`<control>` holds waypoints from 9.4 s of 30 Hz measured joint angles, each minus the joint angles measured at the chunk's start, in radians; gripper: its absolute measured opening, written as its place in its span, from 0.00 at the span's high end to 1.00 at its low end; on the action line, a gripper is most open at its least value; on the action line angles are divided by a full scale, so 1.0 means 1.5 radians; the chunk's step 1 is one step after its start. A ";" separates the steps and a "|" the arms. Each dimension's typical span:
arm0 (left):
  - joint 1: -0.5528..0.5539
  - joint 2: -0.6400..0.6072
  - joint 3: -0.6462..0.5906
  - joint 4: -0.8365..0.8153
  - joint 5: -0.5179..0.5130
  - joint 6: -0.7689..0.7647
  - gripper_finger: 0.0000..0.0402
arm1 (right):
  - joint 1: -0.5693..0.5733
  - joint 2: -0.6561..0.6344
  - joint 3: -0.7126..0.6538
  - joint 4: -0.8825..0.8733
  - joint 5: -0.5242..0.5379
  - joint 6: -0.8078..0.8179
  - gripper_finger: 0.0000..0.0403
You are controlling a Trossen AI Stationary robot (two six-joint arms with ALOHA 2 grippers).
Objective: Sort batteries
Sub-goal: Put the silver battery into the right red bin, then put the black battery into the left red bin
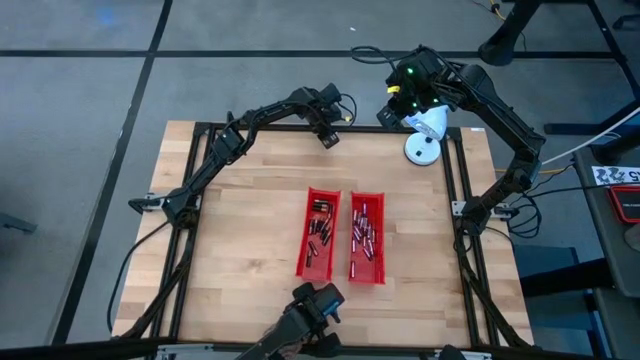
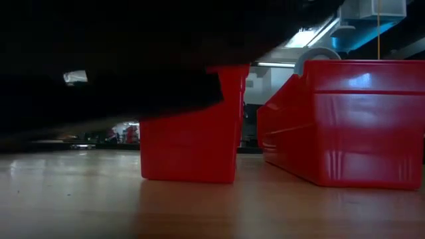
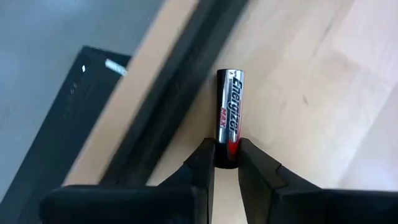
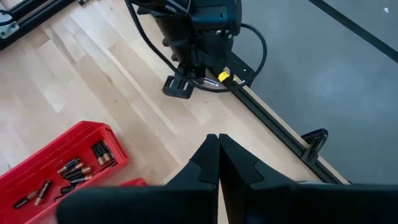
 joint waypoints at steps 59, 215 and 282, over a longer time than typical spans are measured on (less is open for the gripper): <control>-0.401 -0.182 -0.015 -0.029 0.096 0.118 0.86 | 0.010 0.000 0.000 0.048 0.013 0.046 0.99; 0.211 -0.337 -0.738 -0.117 -0.504 0.250 0.42 | -0.043 0.002 -0.158 0.227 -0.194 -0.125 0.99; 0.194 -0.336 -0.740 -0.152 -0.373 0.238 0.66 | -0.043 0.002 -0.158 0.213 -0.195 -0.126 0.99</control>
